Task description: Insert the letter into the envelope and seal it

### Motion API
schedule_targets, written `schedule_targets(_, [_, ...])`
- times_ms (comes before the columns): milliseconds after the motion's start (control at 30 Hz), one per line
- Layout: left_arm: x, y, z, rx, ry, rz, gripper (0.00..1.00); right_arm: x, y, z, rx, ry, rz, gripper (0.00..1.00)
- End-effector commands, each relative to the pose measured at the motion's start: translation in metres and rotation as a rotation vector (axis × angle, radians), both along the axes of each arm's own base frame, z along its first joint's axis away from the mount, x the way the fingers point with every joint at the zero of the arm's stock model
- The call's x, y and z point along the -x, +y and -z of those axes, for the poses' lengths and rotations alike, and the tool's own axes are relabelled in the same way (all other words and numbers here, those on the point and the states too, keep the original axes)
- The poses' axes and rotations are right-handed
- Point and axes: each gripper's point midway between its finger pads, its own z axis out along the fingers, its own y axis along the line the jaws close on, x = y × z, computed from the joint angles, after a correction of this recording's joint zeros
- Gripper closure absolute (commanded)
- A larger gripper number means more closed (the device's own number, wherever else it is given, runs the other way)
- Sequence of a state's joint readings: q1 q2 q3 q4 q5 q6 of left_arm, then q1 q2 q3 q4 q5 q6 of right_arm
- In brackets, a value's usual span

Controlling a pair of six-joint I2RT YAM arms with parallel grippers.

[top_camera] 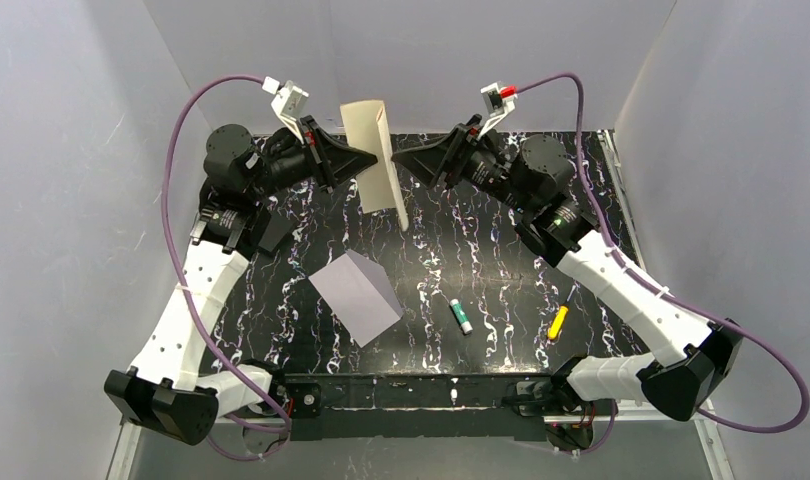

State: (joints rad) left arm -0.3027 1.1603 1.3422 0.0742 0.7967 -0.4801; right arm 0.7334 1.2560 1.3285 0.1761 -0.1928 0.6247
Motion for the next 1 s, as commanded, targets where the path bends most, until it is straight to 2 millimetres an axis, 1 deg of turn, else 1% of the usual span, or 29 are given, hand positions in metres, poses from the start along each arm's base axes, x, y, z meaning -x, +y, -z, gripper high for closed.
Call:
schedule_targets(0, [0.007, -0.001, -0.018, 0.018, -0.037, 0.033, 1.00, 0.026, 0.011, -0.025, -0.072, -0.103, -0.159, 0.27])
schedule_targets(167, [0.026, -0.005, -0.018, 0.001, -0.065, 0.133, 1.00, 0.021, 0.017, -0.019, -0.065, -0.094, -0.166, 0.26])
schedule_targets(300, [0.045, -0.006, -0.020, -0.005, -0.101, 0.209, 1.00, 0.021, 0.021, -0.023, -0.078, -0.109, -0.186, 0.29])
schedule_targets(500, [0.067, -0.004, -0.028, -0.004, -0.153, 0.267, 1.00, 0.038, 0.018, -0.038, -0.164, -0.164, -0.255, 0.32])
schedule_targets(600, [0.077, -0.004, -0.034, 0.002, -0.170, 0.304, 1.00, 0.047, 0.017, -0.043, -0.182, -0.174, -0.291, 0.38])
schedule_targets(767, [0.086, -0.002, -0.041, 0.007, -0.195, 0.318, 1.00, 0.063, 0.015, -0.051, -0.220, -0.181, -0.362, 0.48])
schedule_targets(867, [0.083, -0.001, -0.043, 0.013, -0.200, 0.294, 1.00, 0.075, 0.010, -0.060, -0.248, -0.199, -0.405, 0.51])
schedule_targets(967, [0.079, -0.001, -0.044, 0.020, -0.191, 0.276, 1.00, 0.085, 0.006, -0.066, -0.262, -0.221, -0.435, 0.59])
